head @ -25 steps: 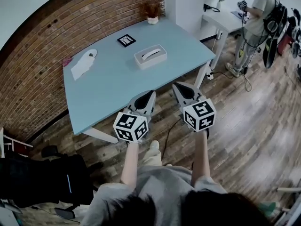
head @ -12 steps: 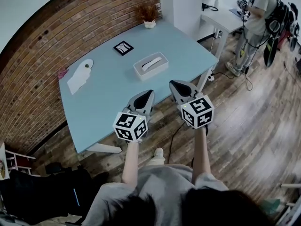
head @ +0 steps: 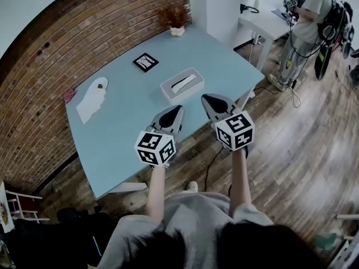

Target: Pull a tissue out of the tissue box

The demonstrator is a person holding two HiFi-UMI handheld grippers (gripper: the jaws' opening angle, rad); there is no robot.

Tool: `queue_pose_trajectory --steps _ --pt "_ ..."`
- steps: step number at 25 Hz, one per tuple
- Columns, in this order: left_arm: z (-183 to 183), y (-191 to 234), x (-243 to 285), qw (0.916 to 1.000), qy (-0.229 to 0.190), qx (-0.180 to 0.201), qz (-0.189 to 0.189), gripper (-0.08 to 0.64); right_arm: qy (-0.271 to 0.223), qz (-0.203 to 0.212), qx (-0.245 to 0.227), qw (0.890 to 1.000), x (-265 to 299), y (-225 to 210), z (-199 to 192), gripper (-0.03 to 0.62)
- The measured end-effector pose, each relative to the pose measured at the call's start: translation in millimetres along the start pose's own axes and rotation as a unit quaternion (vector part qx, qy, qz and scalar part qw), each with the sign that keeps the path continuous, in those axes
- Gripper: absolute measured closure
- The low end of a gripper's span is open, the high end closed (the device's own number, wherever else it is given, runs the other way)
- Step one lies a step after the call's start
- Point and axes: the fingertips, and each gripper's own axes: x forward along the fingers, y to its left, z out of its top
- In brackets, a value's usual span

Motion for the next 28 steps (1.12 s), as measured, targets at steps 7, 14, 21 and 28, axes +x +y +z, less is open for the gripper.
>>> queue_pose_trajectory --steps 7,14,21,28 --pt "-7.3 27.9 17.5 0.9998 0.01 -0.006 -0.016 0.557 0.007 -0.014 -0.001 1.0 29.9 -7.3 -7.5 0.594" --pt "-18.3 43.2 33.2 0.9995 0.025 -0.016 -0.014 0.557 0.016 -0.016 0.007 1.0 49.4 -26.6 -15.3 0.594" --pt "-25.4 62.8 65.3 0.9987 0.032 -0.037 0.015 0.557 0.037 0.016 -0.006 0.999 84.4 -53.8 -15.9 0.594" --pt "-37.1 77.2 99.6 0.9961 0.039 -0.059 0.053 0.557 0.062 0.058 -0.021 0.996 113.5 -84.5 -27.2 0.594"
